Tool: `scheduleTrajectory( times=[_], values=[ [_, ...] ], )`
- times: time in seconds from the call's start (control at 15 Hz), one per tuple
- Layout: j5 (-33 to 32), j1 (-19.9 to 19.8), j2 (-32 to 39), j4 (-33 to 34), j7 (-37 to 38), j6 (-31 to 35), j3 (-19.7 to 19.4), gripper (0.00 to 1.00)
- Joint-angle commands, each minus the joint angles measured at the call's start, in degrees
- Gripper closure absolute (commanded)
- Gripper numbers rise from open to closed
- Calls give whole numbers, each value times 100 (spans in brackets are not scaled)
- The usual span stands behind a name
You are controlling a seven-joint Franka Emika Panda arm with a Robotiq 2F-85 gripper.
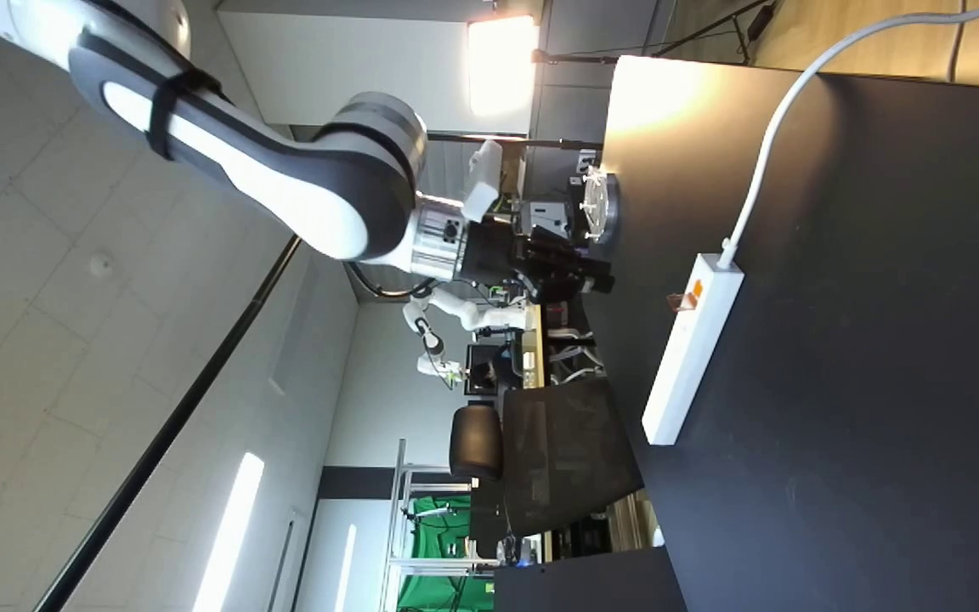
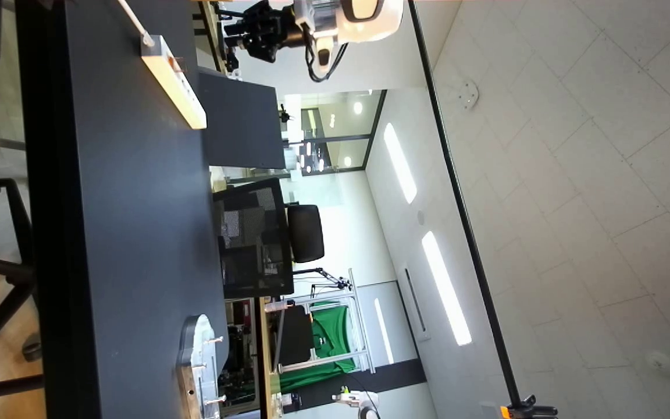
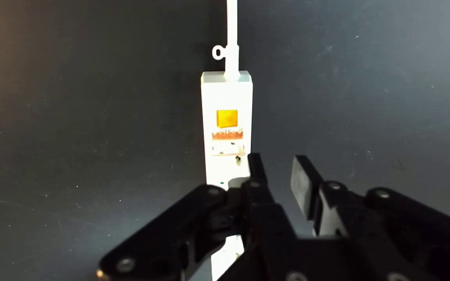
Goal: Press the switch on the adapter
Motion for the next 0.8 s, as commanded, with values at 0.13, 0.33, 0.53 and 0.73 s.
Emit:
scheduleTrajectory(
  times=[0.13, 0.33, 0.53, 0.73],
  values=[
    [38, -521, 906, 1277, -316, -1022, 337, 100],
    [-145, -452, 889, 1177, -140, -1108, 246, 99],
    [-208, -467, 919, 1336, -144, -1442, 183, 99],
    [-212, -464, 921, 1337, -144, -1449, 183, 99]
  ],
)
